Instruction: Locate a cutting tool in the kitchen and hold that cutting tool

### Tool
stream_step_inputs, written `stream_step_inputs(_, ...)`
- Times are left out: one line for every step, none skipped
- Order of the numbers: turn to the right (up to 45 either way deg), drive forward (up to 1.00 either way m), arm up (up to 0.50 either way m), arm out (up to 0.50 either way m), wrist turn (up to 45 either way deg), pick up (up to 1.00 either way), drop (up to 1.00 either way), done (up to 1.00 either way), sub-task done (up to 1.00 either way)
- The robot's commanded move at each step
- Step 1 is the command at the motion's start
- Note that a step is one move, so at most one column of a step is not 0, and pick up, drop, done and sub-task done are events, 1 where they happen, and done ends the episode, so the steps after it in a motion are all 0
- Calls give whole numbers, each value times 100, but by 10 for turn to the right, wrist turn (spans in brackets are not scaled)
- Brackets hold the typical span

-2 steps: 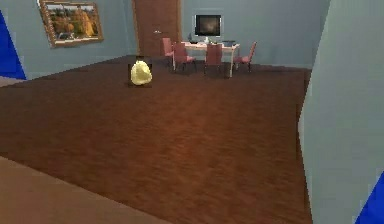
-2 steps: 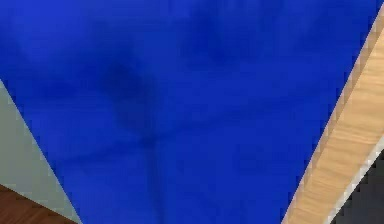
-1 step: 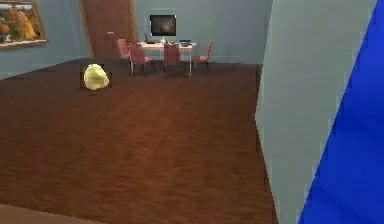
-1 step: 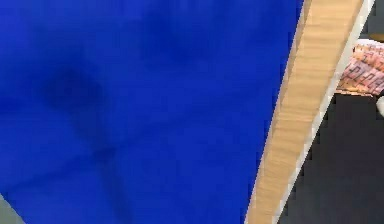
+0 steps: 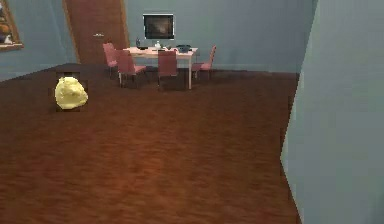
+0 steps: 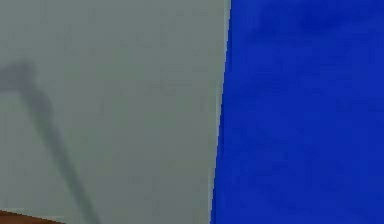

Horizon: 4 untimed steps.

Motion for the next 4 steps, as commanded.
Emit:
stream_step_inputs(30, 0, 0, 0, 0, 0, 0, 0, 0)
stream_step_inputs(0, 100, 0, 0, 0, 0, 0, 0, 0)
stream_step_inputs(0, 100, 0, 0, 0, 0, 0, 0, 0)
stream_step_inputs(0, 100, 0, 0, 0, 0, 0, 0, 0)
